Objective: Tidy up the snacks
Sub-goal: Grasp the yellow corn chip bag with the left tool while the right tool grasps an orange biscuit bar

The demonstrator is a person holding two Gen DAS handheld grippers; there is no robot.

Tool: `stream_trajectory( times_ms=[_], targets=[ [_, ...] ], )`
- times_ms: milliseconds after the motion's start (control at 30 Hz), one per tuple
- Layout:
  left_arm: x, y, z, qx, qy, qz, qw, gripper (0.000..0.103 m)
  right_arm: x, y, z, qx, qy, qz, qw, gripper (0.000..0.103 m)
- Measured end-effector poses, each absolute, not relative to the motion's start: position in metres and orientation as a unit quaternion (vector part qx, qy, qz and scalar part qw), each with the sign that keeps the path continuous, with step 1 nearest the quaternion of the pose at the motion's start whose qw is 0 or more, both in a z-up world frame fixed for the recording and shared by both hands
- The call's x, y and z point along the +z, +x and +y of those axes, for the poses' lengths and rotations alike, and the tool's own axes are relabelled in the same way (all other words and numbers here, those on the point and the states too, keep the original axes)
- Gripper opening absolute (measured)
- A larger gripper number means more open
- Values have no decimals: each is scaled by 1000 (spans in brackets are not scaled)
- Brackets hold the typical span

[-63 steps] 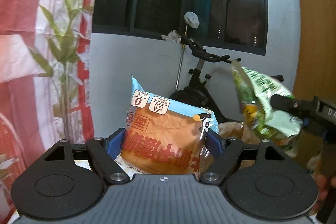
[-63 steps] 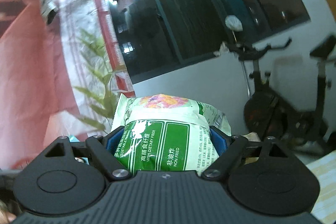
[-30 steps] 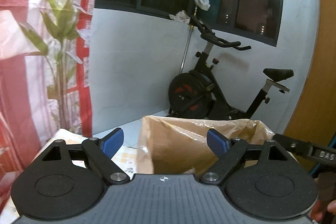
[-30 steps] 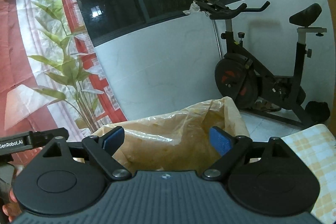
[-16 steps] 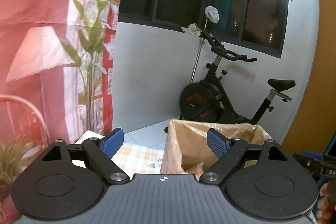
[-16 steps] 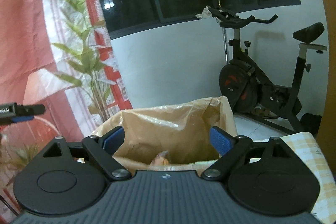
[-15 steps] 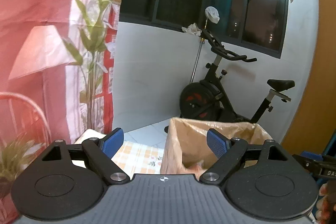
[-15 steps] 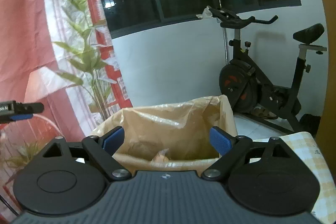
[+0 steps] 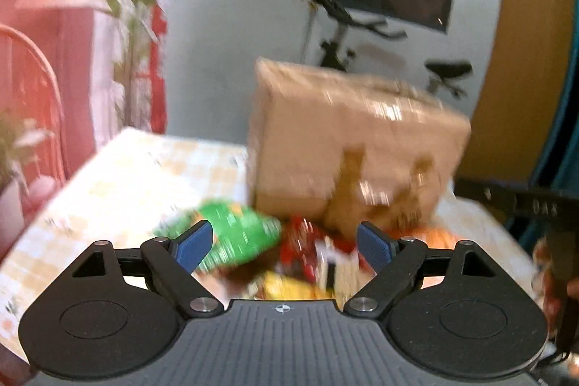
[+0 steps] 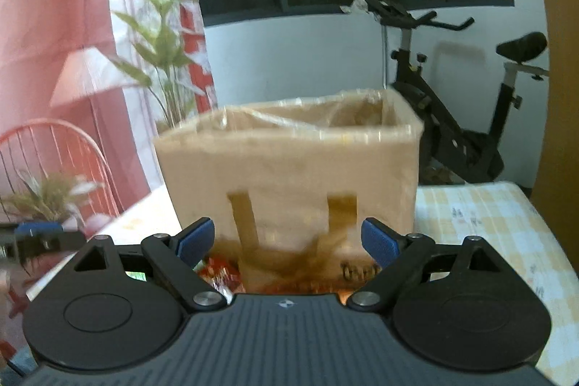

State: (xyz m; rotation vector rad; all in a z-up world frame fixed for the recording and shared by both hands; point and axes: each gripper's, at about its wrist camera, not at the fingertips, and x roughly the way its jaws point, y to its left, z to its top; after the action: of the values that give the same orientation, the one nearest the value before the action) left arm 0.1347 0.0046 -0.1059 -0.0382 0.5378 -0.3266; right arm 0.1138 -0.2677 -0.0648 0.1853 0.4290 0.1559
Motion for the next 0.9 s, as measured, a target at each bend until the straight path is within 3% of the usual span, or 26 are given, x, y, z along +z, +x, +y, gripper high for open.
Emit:
stream_trajectory(
  times_ms=[400,900],
  targets=[
    [-164,127,-18,-207,23,342,916,90,-132,90,-255,41,71,257,963,90],
    [-186,137,-29,-198,39,400,894,92,-147,93,-254,38,82,284,955,90]
  ],
)
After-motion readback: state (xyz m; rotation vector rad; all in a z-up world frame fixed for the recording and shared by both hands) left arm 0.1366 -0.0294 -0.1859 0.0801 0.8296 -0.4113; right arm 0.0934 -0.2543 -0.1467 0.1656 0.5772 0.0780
